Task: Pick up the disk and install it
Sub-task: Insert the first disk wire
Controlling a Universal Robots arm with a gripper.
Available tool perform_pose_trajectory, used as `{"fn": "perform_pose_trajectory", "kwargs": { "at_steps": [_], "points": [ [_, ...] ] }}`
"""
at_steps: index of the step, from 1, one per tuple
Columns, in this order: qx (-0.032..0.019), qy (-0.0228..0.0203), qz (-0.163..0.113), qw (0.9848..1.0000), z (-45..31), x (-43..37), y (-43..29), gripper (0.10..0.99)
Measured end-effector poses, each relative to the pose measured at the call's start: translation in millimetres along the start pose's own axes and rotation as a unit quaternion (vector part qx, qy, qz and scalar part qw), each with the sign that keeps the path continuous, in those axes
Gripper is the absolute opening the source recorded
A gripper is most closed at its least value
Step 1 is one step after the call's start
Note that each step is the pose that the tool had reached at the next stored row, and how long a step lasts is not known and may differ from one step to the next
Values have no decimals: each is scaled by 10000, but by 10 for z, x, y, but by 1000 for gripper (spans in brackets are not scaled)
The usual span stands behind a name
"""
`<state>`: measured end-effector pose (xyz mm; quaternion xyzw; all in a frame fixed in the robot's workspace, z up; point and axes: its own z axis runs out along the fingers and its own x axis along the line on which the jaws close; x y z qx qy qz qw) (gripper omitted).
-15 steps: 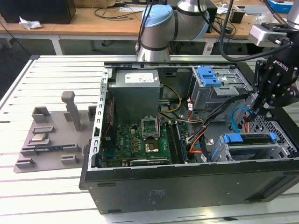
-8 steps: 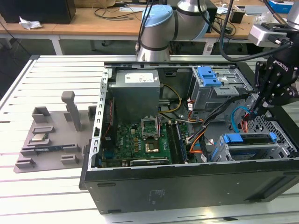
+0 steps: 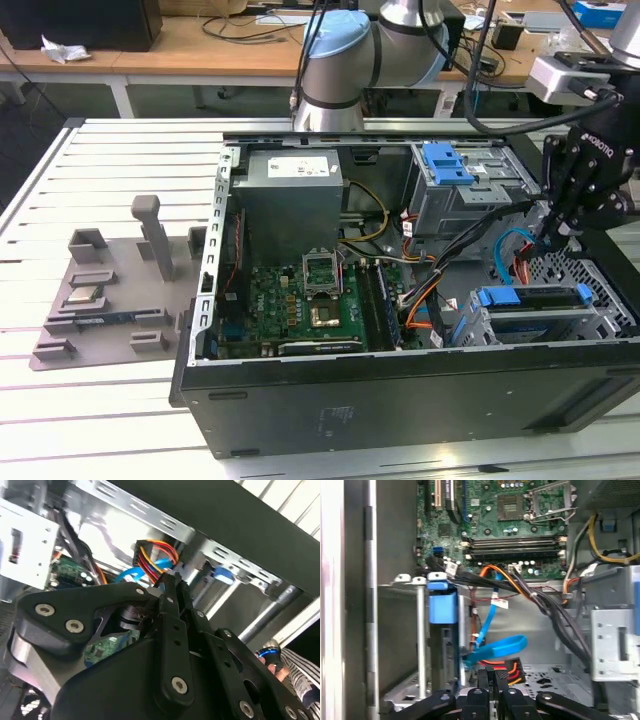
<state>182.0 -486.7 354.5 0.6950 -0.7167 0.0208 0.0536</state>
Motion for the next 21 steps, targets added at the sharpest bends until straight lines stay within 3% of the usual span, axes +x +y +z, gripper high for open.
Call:
{"fn": "perform_pose_trajectory", "kwargs": {
  "at_steps": [4, 7, 21],
  "points": [
    [0, -1, -1, 10000, 35, 182, -4, 169],
    [0, -1, -1, 10000, 78, 252, -7, 169],
    [0, -2, -1, 10000, 169, 300, -11, 169]
  ]
}}
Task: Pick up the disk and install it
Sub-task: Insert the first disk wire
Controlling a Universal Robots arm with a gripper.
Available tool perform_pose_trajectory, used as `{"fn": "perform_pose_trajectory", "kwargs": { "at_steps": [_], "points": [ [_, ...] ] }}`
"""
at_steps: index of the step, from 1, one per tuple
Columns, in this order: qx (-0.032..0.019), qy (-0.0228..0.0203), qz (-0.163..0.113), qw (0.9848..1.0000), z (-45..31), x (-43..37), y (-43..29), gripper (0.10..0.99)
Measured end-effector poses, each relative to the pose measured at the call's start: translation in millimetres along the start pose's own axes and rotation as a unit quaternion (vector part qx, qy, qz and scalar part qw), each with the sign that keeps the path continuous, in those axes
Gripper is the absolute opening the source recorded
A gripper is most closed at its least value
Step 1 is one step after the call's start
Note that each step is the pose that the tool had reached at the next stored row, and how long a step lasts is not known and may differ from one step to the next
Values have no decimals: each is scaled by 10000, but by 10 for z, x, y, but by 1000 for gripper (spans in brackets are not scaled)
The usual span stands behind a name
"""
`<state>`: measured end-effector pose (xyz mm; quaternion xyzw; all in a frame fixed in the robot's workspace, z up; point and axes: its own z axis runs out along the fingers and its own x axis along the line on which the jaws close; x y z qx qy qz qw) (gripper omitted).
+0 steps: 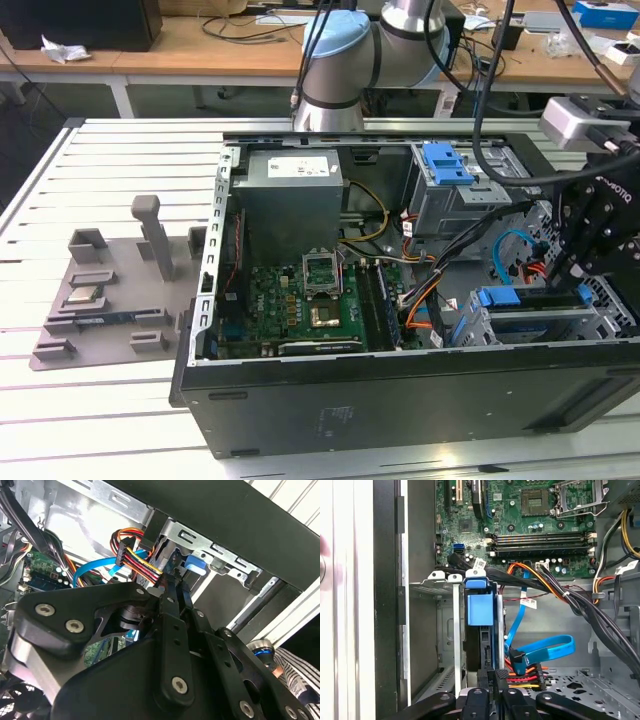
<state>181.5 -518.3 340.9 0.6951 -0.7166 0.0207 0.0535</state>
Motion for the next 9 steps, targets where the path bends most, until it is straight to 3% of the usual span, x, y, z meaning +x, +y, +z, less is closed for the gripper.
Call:
{"fn": "perform_pose_trajectory", "kwargs": {
  "at_steps": [9],
  "points": [
    [0, -22, -1, 10000, 47, 12, -2, 169]
  ]
}}
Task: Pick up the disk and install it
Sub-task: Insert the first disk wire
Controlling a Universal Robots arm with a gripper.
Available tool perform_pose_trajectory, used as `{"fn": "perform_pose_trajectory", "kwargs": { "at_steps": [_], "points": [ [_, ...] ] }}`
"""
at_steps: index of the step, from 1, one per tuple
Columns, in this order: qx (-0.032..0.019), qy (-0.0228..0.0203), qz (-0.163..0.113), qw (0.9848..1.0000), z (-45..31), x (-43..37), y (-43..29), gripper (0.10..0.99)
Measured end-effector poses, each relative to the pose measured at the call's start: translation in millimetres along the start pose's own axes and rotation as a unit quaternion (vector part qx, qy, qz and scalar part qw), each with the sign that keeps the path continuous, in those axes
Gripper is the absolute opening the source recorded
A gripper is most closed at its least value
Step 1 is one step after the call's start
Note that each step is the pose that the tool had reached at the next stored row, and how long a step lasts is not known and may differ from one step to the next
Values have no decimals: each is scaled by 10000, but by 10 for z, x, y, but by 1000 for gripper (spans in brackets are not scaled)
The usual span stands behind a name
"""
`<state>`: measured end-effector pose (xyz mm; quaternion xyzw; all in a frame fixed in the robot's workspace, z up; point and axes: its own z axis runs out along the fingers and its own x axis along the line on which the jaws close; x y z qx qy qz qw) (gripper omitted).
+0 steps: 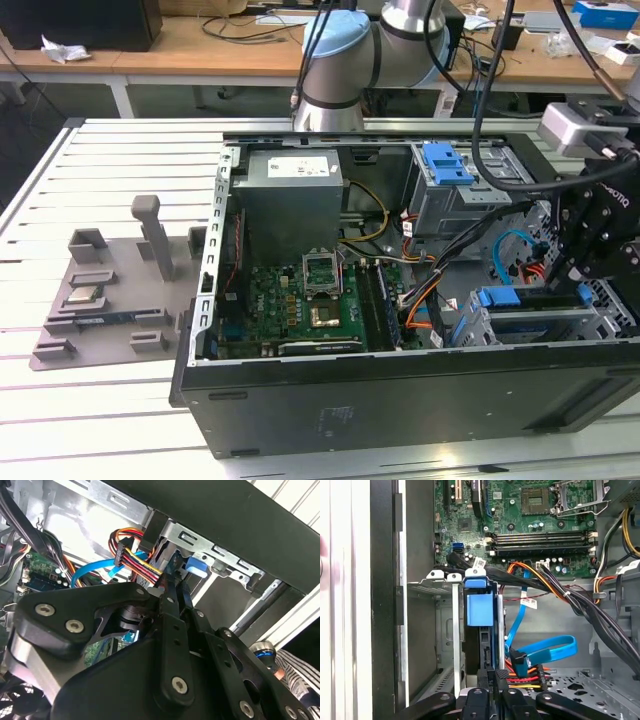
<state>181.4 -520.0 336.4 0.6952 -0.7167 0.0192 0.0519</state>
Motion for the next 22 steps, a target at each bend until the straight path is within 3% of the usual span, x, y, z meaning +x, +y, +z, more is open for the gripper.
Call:
{"fn": "perform_pose_trajectory", "kwargs": {
  "at_steps": [8, 9, 11, 15, 17, 22],
  "points": [
    [-1, -8, 0, 10000, 30, 1, 1, 180],
    [0, -2, 0, 10000, 24, 2, 1, 243],
    [0, -1, 0, 10000, 13, 4, 1, 243],
    [0, -1, 0, 10000, -166, 12, 10, 243],
    [0, -2, 1, 10000, -259, 8, 15, 106],
    [0, -2, 0, 10000, -427, 10, 22, 106]
  ]
}}
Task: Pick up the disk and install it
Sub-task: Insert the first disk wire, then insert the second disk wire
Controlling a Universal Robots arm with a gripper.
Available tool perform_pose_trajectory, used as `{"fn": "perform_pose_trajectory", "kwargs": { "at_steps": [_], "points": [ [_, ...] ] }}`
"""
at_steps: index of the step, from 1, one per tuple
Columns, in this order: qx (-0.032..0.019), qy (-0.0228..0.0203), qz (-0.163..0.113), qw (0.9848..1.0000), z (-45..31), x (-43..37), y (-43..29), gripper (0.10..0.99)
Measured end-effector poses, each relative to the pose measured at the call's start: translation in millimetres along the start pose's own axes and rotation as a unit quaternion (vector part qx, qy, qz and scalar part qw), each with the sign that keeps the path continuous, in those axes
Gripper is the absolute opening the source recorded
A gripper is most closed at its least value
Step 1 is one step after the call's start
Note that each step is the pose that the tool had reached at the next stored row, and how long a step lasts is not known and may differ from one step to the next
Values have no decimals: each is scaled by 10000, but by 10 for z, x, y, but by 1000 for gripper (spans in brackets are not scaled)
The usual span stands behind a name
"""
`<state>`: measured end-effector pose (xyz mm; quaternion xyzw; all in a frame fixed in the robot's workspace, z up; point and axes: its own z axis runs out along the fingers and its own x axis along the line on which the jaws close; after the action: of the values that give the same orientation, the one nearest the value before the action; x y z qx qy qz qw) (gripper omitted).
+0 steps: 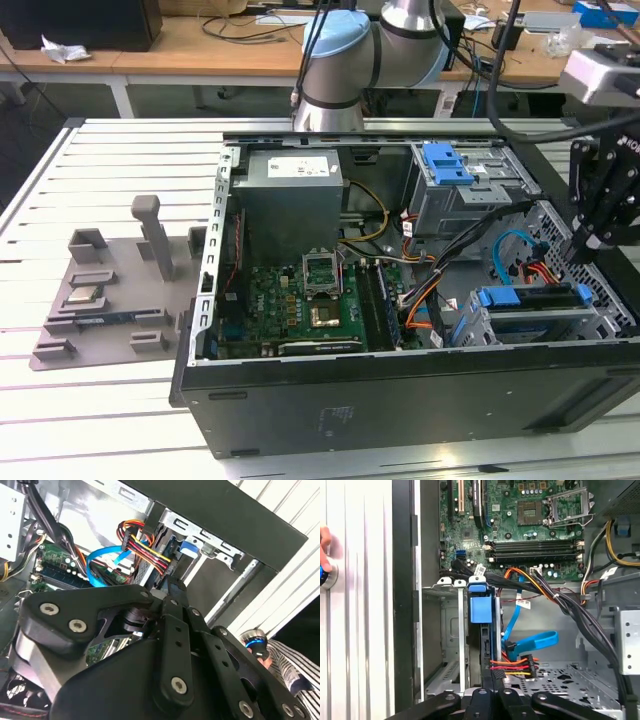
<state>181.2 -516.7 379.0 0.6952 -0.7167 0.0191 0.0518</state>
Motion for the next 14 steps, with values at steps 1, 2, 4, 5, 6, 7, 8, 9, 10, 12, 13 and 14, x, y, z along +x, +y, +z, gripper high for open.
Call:
{"fn": "perform_pose_trajectory", "kwargs": {
  "at_steps": [1, 2, 4, 5, 6, 7, 8, 9, 10, 12, 13, 14],
  "points": [
    [0, 0, 0, 10000, -20, 2, 1, 106],
    [0, 0, 0, 10000, -40, 4, 2, 106],
    [0, -1, 0, 10000, -74, 8, 3, 106],
    [0, -2, 0, 10000, -76, 8, 3, 106],
    [0, -2, 0, 10000, -77, 7, 3, 106],
    [0, 0, 0, 10000, -78, 8, 3, 106],
    [0, 0, 0, 10000, -78, 8, 4, 106],
    [0, 0, 0, 10000, -78, 8, 4, 106],
    [0, 0, 0, 10000, -78, 8, 4, 106],
    [0, 0, 0, 10000, -79, 8, 4, 114],
    [0, 0, 0, 10000, -79, 8, 4, 173],
    [0, 0, 0, 10000, -79, 8, 4, 173]
  ]
}}
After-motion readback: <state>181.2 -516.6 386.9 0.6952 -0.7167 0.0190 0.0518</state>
